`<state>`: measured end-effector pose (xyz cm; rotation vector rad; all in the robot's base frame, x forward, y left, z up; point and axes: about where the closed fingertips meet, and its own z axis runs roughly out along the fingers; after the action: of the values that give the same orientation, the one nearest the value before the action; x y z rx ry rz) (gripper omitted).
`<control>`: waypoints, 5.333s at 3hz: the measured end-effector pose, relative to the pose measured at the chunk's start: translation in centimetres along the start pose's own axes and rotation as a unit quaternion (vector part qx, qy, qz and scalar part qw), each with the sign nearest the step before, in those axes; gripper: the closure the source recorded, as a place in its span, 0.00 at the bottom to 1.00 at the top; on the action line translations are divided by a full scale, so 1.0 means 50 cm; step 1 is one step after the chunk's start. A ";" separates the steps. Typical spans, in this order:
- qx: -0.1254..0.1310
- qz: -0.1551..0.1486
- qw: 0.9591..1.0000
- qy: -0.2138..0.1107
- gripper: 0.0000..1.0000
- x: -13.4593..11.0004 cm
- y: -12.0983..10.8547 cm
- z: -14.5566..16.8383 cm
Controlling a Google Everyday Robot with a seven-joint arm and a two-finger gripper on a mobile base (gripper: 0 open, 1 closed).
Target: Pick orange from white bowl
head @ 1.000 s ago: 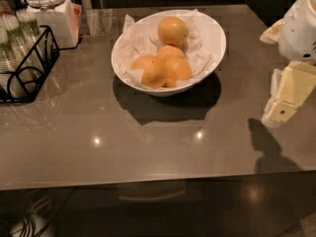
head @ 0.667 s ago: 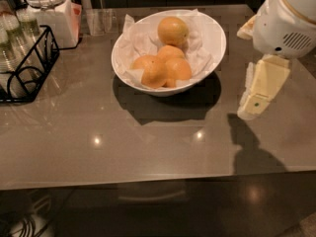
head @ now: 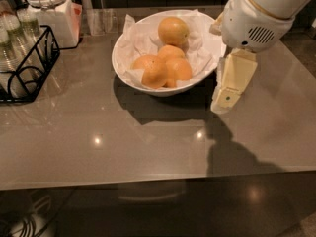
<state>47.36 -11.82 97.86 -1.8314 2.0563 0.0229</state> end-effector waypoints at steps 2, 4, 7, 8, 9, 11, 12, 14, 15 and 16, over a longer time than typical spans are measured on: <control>0.005 0.034 0.998 -0.047 0.00 -0.023 -0.051 0.013; 0.008 0.043 0.995 -0.089 0.19 -0.070 -0.106 0.024; -0.004 0.043 0.990 -0.136 0.26 -0.119 -0.127 0.094; -0.016 0.039 0.988 -0.147 0.24 -0.146 -0.137 0.124; -0.022 0.035 0.987 -0.155 0.27 -0.170 -0.148 0.142; -0.045 0.023 0.988 -0.148 0.30 -0.200 -0.152 0.186; -0.058 0.022 0.987 -0.147 0.29 -0.204 -0.150 0.208; -0.085 0.022 0.986 -0.141 0.28 -0.205 -0.139 0.245; -0.099 0.028 0.985 -0.141 0.28 -0.203 -0.136 0.264; -0.101 0.029 0.984 -0.141 0.27 -0.203 -0.137 0.262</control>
Offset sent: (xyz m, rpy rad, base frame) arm 0.0602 0.0182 0.0060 0.2112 -0.0038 -0.0715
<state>58.23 0.32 90.35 -1.7615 1.9636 0.4950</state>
